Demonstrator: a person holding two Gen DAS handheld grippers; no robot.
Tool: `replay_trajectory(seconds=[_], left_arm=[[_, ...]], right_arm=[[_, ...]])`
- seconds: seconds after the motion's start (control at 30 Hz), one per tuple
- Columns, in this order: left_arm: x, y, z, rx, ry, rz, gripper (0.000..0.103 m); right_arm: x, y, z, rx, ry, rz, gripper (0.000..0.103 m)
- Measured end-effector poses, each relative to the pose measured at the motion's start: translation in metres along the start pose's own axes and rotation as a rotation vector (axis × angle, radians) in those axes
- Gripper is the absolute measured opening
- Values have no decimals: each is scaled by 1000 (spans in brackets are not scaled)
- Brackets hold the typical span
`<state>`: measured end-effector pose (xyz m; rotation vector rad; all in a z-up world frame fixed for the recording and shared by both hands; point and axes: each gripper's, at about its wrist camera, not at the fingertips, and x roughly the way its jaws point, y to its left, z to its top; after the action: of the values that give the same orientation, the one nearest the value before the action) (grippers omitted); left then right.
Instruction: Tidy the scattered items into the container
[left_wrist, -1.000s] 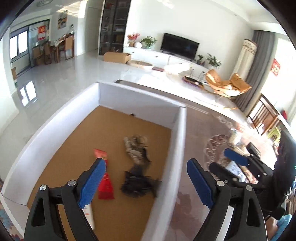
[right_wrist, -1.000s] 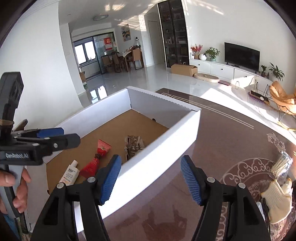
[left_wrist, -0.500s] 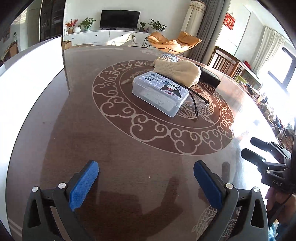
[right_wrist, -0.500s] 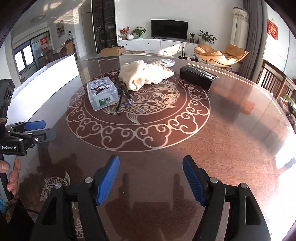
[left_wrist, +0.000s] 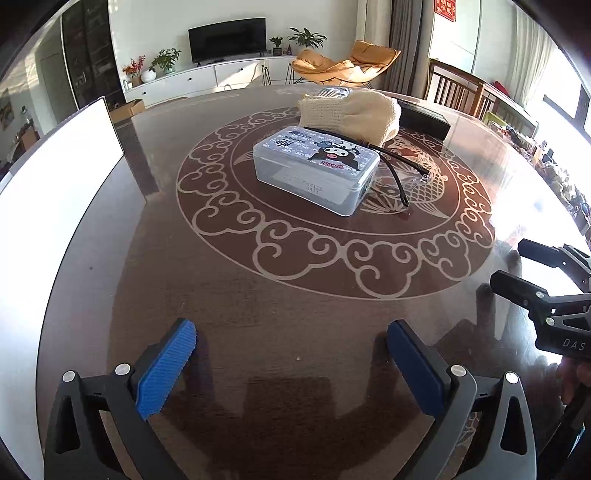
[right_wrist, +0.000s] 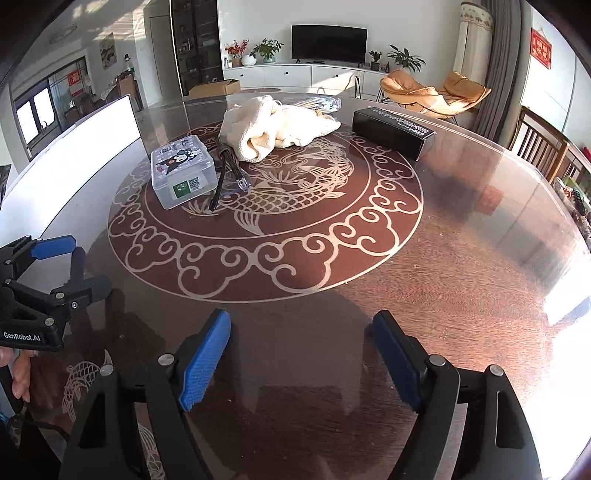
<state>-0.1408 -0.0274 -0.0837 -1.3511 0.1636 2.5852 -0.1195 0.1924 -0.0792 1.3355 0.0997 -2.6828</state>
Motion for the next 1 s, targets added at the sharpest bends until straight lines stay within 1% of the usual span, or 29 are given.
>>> replay_trajectory(seconds=[1.0], left_arm=[[1, 0, 0, 2, 0, 2, 103]], right_arm=[[-1, 2, -1, -3, 1, -2, 83]])
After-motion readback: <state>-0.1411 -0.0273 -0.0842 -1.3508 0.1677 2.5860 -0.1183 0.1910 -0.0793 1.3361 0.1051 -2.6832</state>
